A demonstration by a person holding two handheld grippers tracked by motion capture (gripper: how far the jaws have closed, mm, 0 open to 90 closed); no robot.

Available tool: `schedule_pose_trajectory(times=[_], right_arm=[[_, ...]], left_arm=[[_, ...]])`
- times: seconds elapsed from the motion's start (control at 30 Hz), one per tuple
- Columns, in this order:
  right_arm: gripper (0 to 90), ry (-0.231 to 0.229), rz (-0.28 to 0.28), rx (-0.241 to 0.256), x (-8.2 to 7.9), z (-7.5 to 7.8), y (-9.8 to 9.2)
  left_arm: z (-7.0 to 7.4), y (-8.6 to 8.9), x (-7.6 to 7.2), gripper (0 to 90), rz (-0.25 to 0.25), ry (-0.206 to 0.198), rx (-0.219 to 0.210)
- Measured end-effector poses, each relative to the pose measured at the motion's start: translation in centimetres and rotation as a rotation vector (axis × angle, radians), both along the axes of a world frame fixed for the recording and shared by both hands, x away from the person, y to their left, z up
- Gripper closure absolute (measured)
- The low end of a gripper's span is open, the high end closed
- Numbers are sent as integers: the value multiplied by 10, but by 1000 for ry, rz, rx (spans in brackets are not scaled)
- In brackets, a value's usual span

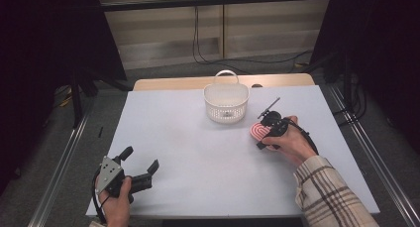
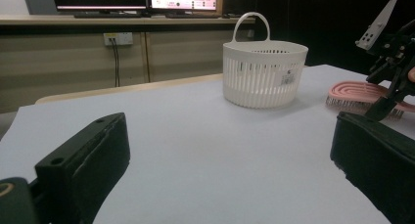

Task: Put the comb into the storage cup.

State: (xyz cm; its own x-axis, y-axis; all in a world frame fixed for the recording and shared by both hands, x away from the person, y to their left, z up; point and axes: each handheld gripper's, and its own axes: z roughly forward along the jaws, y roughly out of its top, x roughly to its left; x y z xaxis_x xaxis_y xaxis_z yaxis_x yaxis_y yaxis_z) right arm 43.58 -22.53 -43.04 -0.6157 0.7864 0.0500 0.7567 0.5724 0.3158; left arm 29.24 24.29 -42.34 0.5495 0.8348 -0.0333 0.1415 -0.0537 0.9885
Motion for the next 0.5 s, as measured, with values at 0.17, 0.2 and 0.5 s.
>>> schedule_pose_trajectory(times=[0.17, 0.2, 0.5], right_arm=[[200, 3, -7, 4, 0, 1, -1], [200, 1, -6, 4, -1, 2, -2], [202, -1, 1, 5, -2, 5, 0]], left_arm=[[0, 0, 0, 13, -2, 2, -7], [0, 0, 0, 13, -1, 2, -4], [0, 0, 0, 13, -1, 2, -4]])
